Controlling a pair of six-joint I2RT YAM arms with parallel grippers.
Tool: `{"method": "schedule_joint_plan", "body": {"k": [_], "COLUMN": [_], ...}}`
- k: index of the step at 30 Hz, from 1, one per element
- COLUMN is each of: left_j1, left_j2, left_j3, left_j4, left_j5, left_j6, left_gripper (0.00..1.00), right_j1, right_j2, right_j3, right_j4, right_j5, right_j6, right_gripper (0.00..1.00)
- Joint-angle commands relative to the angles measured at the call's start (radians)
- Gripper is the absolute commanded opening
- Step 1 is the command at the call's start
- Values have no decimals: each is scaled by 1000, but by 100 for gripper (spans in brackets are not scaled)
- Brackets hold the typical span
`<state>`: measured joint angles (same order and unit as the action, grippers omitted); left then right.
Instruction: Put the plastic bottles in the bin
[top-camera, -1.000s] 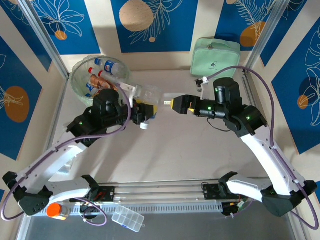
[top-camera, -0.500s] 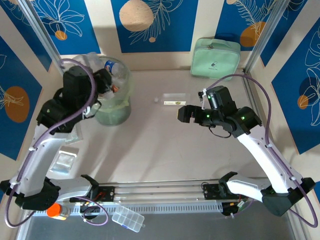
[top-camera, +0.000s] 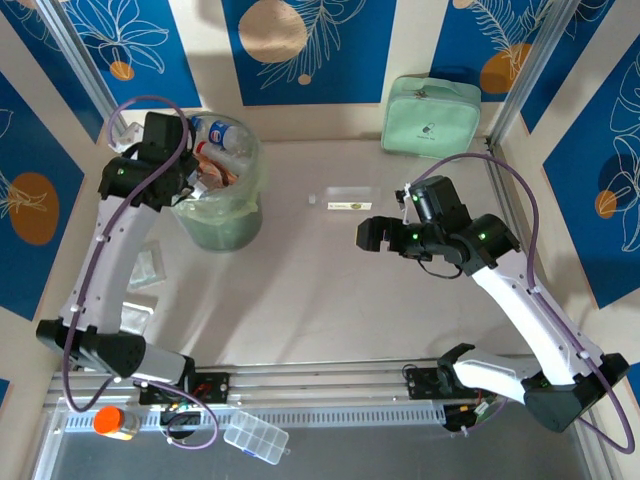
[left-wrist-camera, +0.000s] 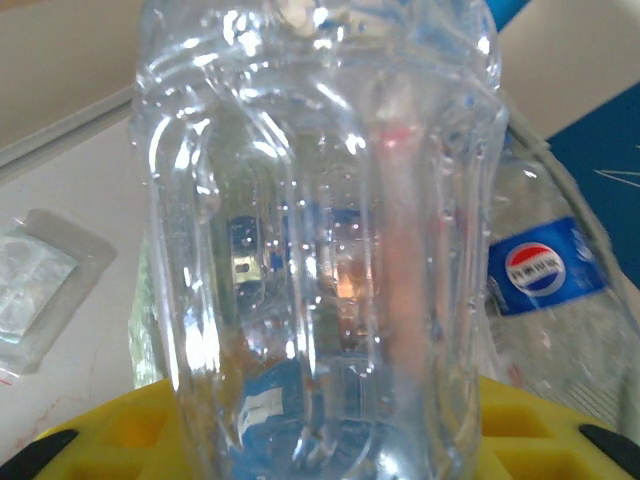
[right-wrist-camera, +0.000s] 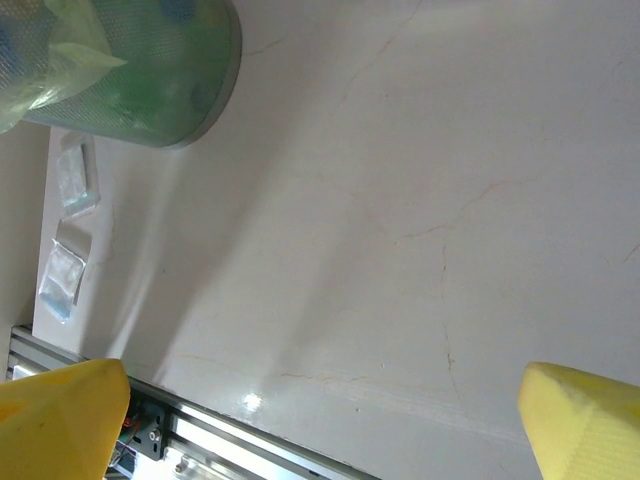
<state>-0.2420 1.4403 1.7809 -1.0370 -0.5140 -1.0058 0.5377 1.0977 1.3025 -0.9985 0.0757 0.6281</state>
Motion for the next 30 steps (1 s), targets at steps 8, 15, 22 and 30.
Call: {"method": "schedule_joint_plan", "body": {"k": [8,15,22,30], "left_j1": [131,136,137,139], "left_j2": [74,95,91,88], "left_j3": [74,18,-12,59], "left_j4": [45,51,27,-9], "left_j5": [100,164,169,82], "left_j6": [35,-28,-75,1], "left_gripper": [23,35,51,77], "right_j1": [23,30,31,31], "right_j2": [-15,-9,5,21], "right_j3": [2,-9,-13,-12], "right_j4": [-47,-35,-21,-8], "right_j5": [5,9,3,-7], "right_j6": [1,4,-1,-7], "right_gripper": [100,100,100,100]}}
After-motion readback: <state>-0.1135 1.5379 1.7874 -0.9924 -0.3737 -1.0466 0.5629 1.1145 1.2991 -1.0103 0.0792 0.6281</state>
